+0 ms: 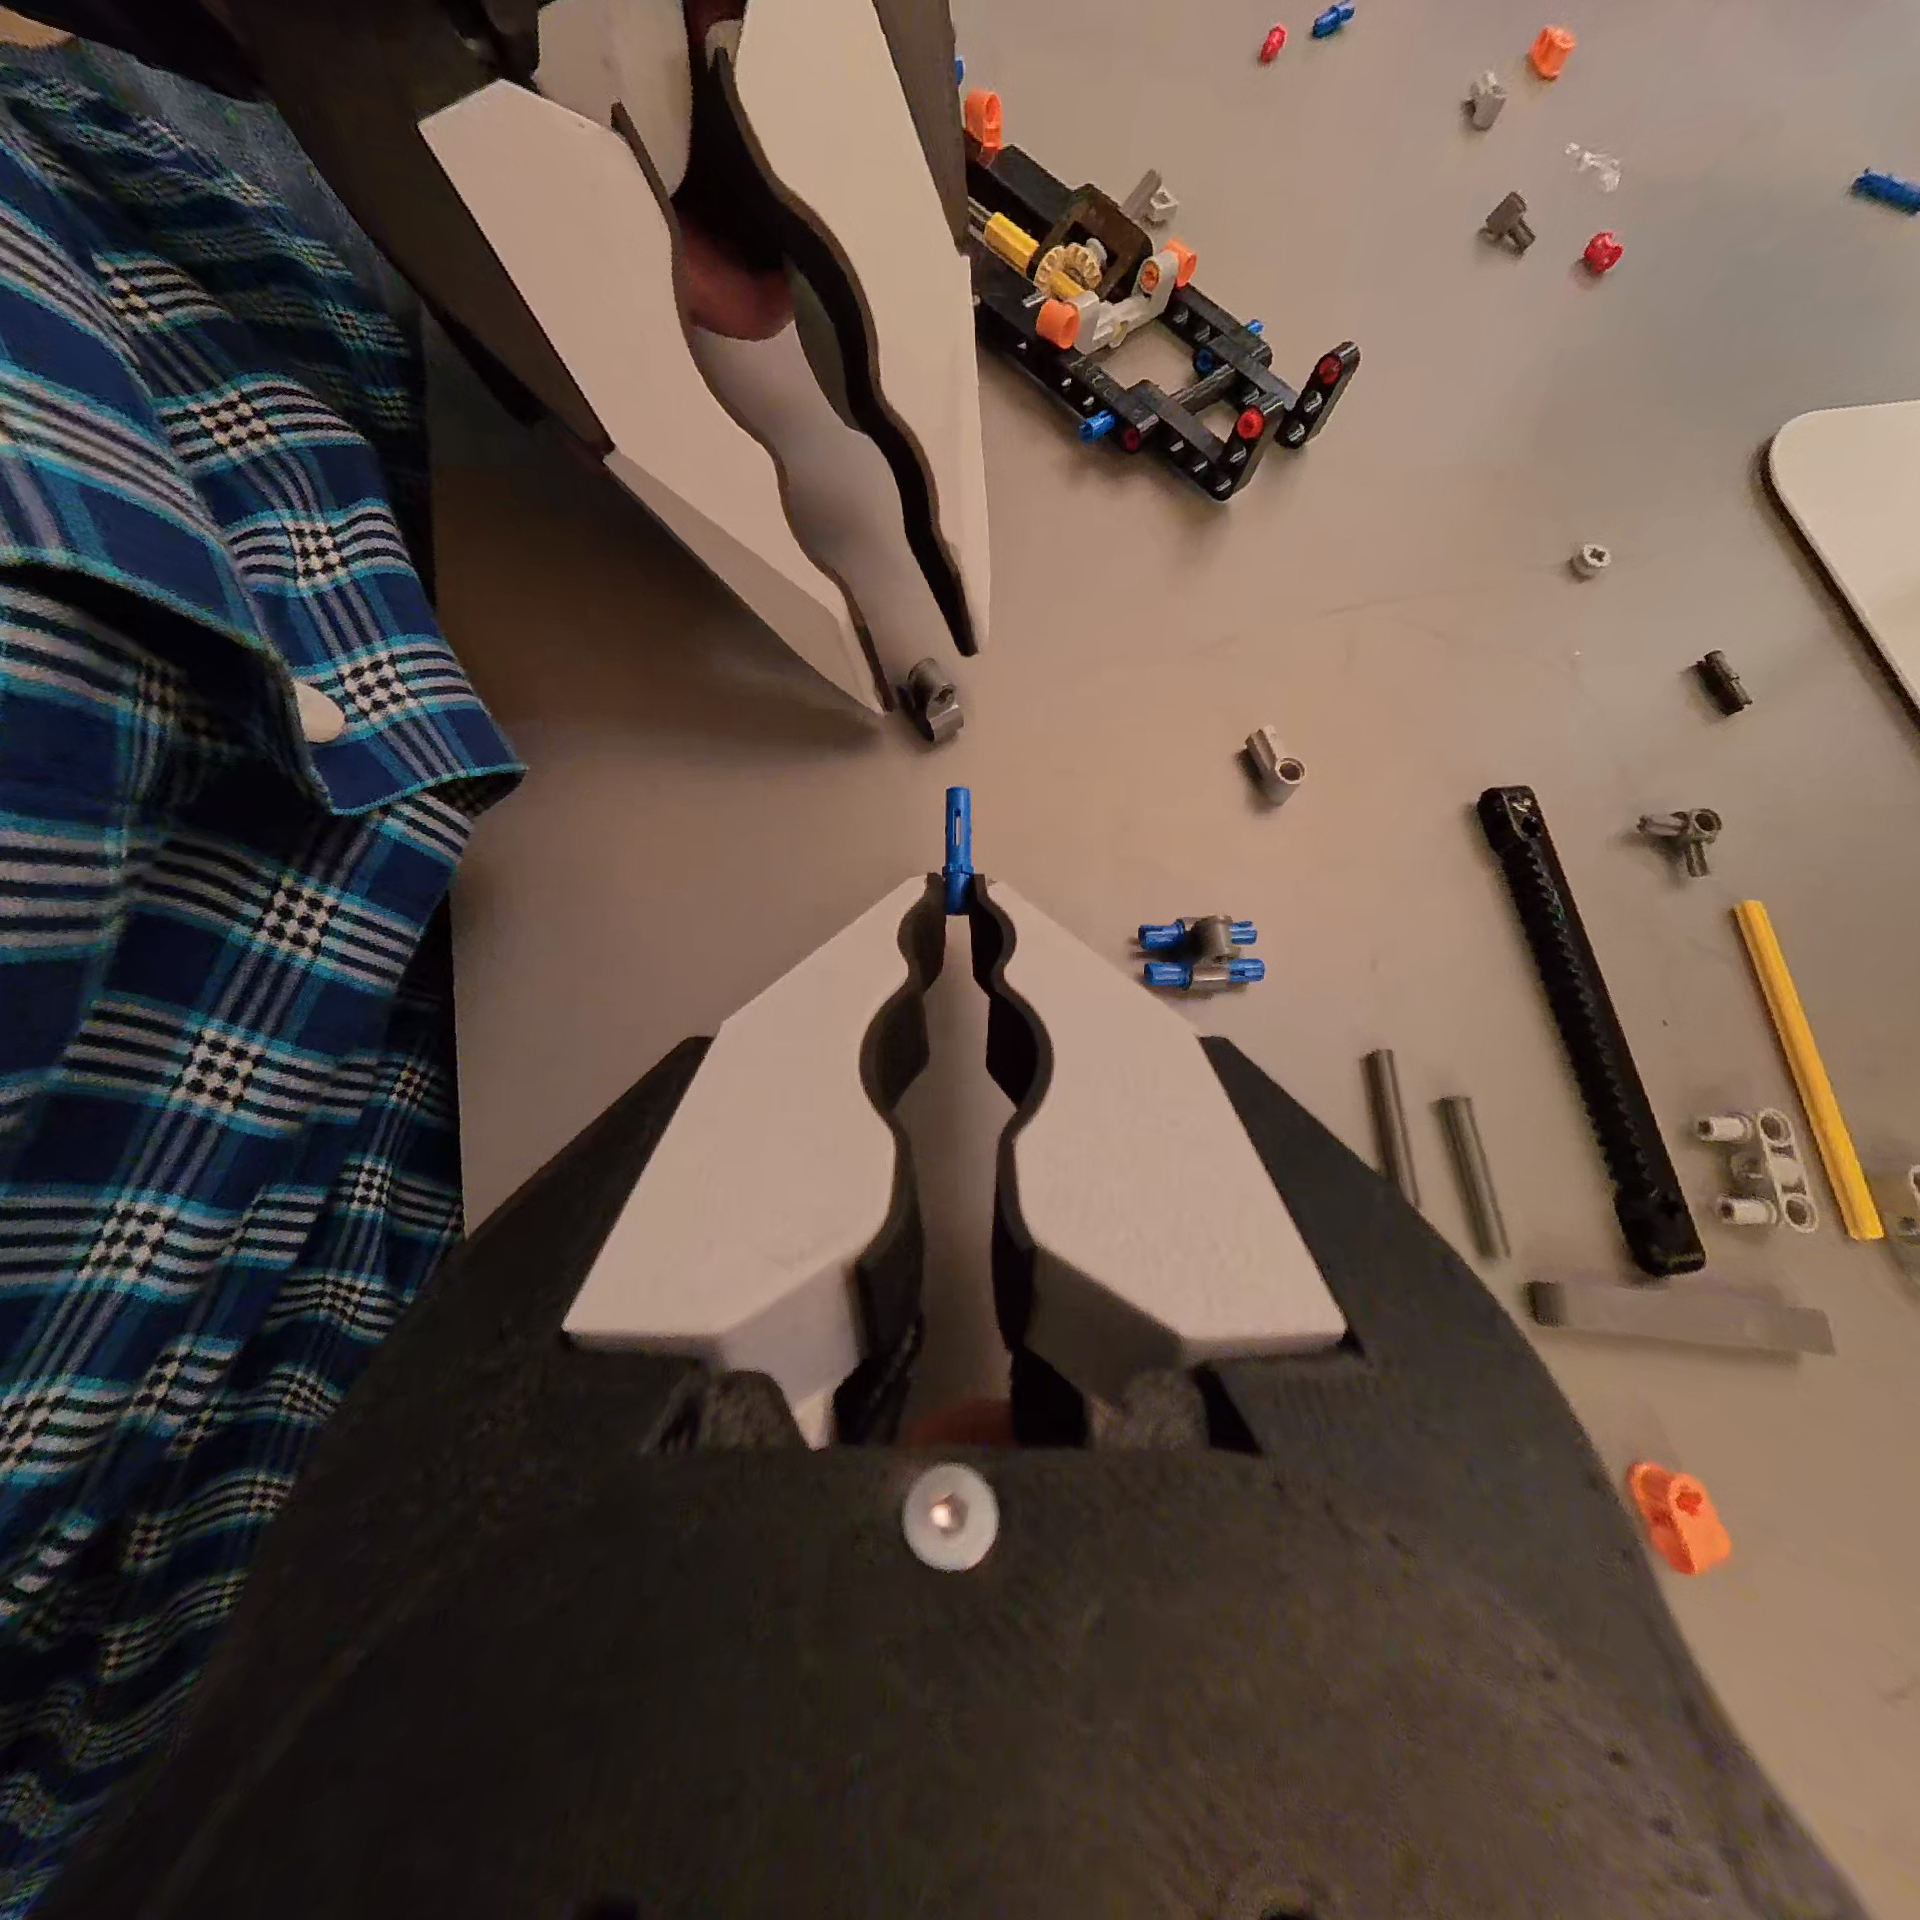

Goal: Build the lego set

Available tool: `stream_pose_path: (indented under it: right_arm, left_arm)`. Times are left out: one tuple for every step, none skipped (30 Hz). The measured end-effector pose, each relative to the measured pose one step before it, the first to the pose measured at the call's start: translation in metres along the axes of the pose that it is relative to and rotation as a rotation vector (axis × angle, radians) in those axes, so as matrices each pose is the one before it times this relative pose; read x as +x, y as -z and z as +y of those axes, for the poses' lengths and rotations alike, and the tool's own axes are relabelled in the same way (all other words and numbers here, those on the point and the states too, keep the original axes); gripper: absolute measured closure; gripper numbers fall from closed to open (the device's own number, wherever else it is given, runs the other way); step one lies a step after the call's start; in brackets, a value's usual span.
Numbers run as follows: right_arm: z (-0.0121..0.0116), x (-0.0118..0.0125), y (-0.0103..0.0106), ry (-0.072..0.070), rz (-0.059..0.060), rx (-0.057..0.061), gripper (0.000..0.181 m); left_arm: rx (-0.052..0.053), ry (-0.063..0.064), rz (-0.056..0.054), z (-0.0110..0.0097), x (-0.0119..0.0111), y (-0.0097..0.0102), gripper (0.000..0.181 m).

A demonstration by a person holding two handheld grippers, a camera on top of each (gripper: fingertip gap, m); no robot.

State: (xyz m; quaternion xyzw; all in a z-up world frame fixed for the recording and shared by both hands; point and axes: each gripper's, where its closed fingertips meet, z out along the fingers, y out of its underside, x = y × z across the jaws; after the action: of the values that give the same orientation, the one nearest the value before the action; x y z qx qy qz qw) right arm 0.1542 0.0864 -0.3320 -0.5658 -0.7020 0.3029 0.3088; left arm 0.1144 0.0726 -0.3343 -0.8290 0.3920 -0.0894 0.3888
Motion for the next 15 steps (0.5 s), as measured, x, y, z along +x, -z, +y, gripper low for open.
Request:
stream_pose_path:
  right_arm:
    - [-0.00019, -0.00007, -0.00028, 0.0005, -0.0005, -0.0005, 0.180]
    - [-0.00006, 0.00010, -0.00017, -0.0004, -0.0002, -0.0007, 0.180]
    - [0.00008, -0.00004, -0.00011, -0.0003, -0.0002, -0.0005, 0.179]
    - [0.00022, -0.00020, -0.00009, -0.0005, -0.0004, -0.0006, 0.179]
    - [0.00011, -0.00007, 0.00000, -0.0006, -0.0001, 0.0002, 0.179]
    - [0.00008, -0.00018, 0.00009, -0.0011, -0.0006, -0.0002, 0.180]
    - [0.00012, -0.00023, 0.00011, -0.0006, -0.0005, -0.0006, 0.180]
    - [0.00015, -0.00023, -0.00003, 0.0008, -0.0005, -0.0007, 0.180]
    - [0.00000, -0.00014, -0.00004, 0.0010, -0.0002, -0.0007, 0.179]
    - [0.00011, -0.00022, 0.00006, -0.0004, -0.0014, -0.0008, 0.180]
    - [-0.00004, -0.00032, -0.00001, 0.0004, -0.0021, -0.0013, 0.179]
    - [0.00009, -0.00020, 0.00001, 0.0009, -0.0010, -0.0027, 0.179]
    - [-0.00015, -0.00044, -0.00025, 0.0002, -0.0013, -0.0026, 0.179]
    - [-0.00034, -0.00091, -0.00034, -0.0007, -0.0027, -0.0016, 0.179]
    - [-0.00044, -0.00111, -0.00063, -0.0001, -0.0027, -0.0020, 0.179]
  left_arm:
    - [-0.0031, -0.0023, 0.0013, 0.00037, 0.00001, -0.00059, 0.163]
    - [0.0000, -0.0020, -0.0011, -0.00017, -0.00036, -0.00033, 0.164]
    - [-0.0003, 0.0003, 0.0018, 0.00000, 0.00008, -0.00022, 0.164]
    - [-0.0010, -0.0007, 0.0019, 0.00002, 0.00022, -0.00020, 0.166]
    - [-0.0013, -0.0028, -0.0008, 0.00022, 0.00007, -0.00007, 0.167]
    - [-0.0007, -0.0023, 0.0019, 0.00020, 0.00041, -0.00006, 0.168]
    - [-0.0014, -0.0007, 0.0016, 0.00032, 0.00043, -0.00014, 0.170]
    - [-0.0023, -0.0018, -0.0014, 0.00037, 0.00013, -0.00011, 0.171]
    - [-0.0004, -0.0025, -0.0005, 0.00004, 0.00020, -0.00017, 0.172]
    - [0.0003, -0.0009, 0.0026, -0.00017, 0.00066, -0.00021, 0.173]
    - [0.0001, 0.0000, 0.0010, -0.00016, 0.00027, -0.00027, 0.174]
    - [0.0009, -0.0004, -0.0004, -0.00023, 0.00012, -0.00027, 0.174]
    - [0.0002, 0.0018, -0.0009, -0.00025, 0.00000, -0.00039, 0.174]
    - [0.0000, 0.0052, -0.0013, -0.00041, -0.00006, -0.00047, 0.174]
    - [-0.0005, 0.0090, -0.0044, -0.00041, -0.00036, -0.00055, 0.174]
